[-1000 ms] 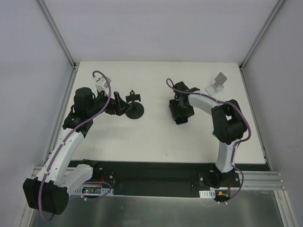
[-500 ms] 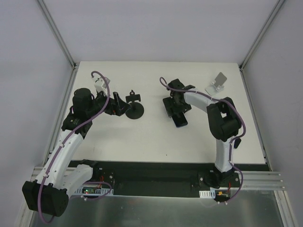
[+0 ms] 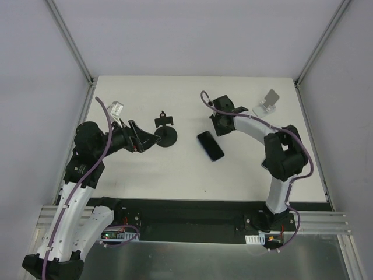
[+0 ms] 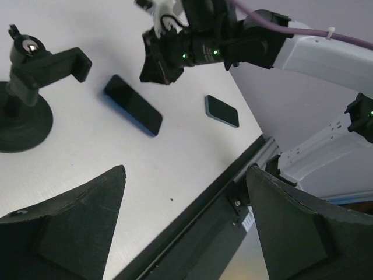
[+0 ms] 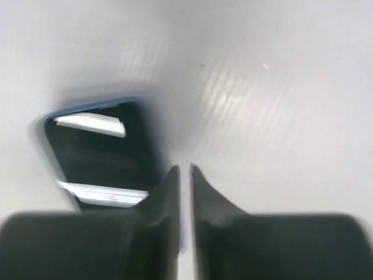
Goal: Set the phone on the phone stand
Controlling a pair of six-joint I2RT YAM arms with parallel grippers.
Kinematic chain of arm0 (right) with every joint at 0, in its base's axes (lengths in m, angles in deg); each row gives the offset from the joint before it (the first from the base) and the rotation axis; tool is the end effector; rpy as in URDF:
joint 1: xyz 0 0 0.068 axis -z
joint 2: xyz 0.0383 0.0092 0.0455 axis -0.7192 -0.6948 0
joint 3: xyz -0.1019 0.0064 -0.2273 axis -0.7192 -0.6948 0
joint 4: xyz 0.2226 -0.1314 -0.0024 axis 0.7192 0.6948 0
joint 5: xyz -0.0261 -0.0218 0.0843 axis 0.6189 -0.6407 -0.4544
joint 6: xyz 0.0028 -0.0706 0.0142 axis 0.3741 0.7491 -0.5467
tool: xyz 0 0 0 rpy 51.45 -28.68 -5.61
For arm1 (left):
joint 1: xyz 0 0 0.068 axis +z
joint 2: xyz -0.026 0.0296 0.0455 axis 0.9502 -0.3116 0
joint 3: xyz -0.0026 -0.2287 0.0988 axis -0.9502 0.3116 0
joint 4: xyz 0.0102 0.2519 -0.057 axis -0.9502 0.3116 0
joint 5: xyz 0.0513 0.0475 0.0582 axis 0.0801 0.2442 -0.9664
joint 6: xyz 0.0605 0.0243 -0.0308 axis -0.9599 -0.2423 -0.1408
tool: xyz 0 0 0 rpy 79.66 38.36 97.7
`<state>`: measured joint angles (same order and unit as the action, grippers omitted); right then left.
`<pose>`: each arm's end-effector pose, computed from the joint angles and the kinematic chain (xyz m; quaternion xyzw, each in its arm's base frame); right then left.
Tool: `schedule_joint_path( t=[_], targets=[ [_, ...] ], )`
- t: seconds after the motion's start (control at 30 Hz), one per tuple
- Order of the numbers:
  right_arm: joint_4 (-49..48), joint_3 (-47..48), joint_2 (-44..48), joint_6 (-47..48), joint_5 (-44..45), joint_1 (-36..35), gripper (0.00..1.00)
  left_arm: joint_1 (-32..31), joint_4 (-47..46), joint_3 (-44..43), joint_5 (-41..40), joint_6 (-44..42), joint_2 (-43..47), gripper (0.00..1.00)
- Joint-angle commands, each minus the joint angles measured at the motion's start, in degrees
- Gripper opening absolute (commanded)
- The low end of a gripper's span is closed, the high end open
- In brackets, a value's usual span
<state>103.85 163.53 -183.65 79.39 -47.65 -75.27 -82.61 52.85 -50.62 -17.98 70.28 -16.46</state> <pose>0.3577 0.1953 0.1309 -0.3283 0.9100 0.0011 0.2531 0.1814 -0.0726 0.3511 0.0985 0.7184 -0.4593 0.5131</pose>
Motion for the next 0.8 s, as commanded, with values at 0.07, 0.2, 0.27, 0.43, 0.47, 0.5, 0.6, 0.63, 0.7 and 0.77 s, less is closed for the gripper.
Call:
schedule_joint_path(
  t=[0.07, 0.2, 0.27, 0.43, 0.47, 0.5, 0.6, 0.63, 0.7, 0.77],
  targets=[
    [-6.9, -9.2, 8.5, 2.8, 0.4, -3.7, 0.01, 0.5, 6.7, 0.0, 4.3, 7.1, 2.8, 0.82],
    [-11.1, -13.4, 14.1, 3.4, 2.2, -6.1, 0.01, 0.6, 9.3, 0.9, 3.7, 6.8, 4.5, 0.82],
    [-7.3, -12.1, 14.6, 1.7, 2.3, -6.7, 0.01, 0.6, 10.9, 0.5, 2.9, 6.3, 5.2, 0.81],
    [-7.5, -13.8, 20.0, -0.1, -2.6, -11.8, 0.35, 0.6, 13.6, 0.8, -0.7, 5.0, 8.8, 0.81],
    [-7.6, -13.9, 20.6, -1.3, -3.7, -13.7, 0.41, 0.6, 14.9, 1.7, -3.5, 4.7, 9.3, 0.81],
    [-7.8, -14.1, 22.0, -2.8, -4.0, -14.5, 0.53, 0.6, 15.7, 2.3, -5.1, 4.1, 10.0, 0.8],
    [-7.7, -15.3, 26.1, -8.4, -8.4, -16.6, 0.69, 0.6, 21.2, 3.7, -9.6, -0.1, 6.4, 0.8],
    [-9.9, -18.1, 27.5, -10.2, -13.1, -16.7, 0.71, 0.6, 22.8, 3.3, -10.5, -2.1, 4.3, 0.8],
    [-12.9, -21.5, 31.0, -16.6, -17.4, -17.0, 0.75, 0.6, 25.0, 1.8, -9.8, -3.8, -2.5, 0.81],
    [-15.9, -25.9, 32.8, -20.8, -20.9, -17.2, 0.76, 0.6, 24.9, 0.9, -11.3, -5.4, -6.3, 0.82]
  ],
)
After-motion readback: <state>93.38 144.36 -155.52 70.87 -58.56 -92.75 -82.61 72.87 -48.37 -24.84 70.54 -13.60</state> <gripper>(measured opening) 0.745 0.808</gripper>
